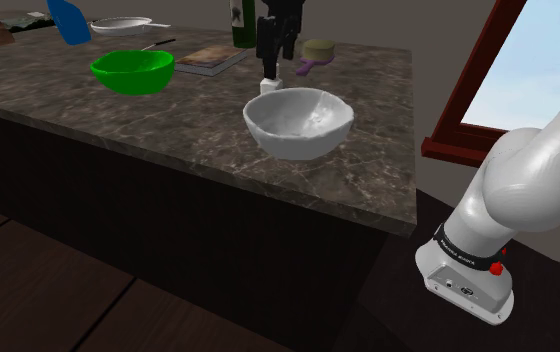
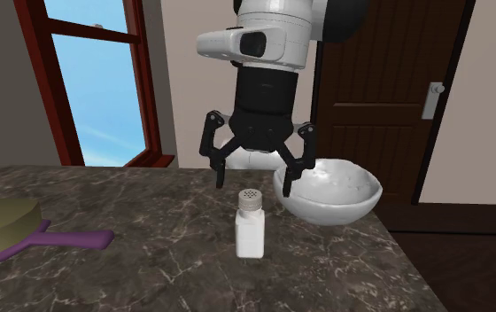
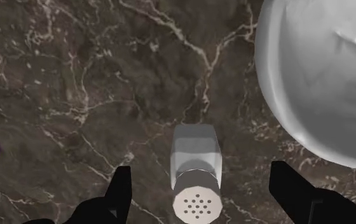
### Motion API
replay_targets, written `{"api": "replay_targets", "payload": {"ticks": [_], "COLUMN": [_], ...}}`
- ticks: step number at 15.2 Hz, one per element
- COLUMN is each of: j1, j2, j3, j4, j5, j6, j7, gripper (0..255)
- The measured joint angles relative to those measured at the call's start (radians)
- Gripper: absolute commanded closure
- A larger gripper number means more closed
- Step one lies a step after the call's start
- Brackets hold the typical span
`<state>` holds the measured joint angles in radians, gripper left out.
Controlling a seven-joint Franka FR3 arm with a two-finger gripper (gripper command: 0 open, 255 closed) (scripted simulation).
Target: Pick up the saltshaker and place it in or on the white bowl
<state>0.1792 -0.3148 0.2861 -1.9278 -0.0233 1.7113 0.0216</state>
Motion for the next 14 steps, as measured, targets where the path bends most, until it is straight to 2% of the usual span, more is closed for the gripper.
{"api": "replay_targets", "payload": {"ticks": [6,12,13,14], "j1": [0.001,0.001,0.001,0.001], "j2": [-0.001,0.000,0.000,0.000], "j3": [0.000,0.000,0.000,0.000], "j4": [-0.076,-0.085,-0.085,-0.085], "j5": [0.000,0.000,0.000,0.000], "j6": [0.076,0.086,0.086,0.086], "j7": [-0.002,-0.001,-0.001,-0.001], "gripper": [0,0,255,255]}}
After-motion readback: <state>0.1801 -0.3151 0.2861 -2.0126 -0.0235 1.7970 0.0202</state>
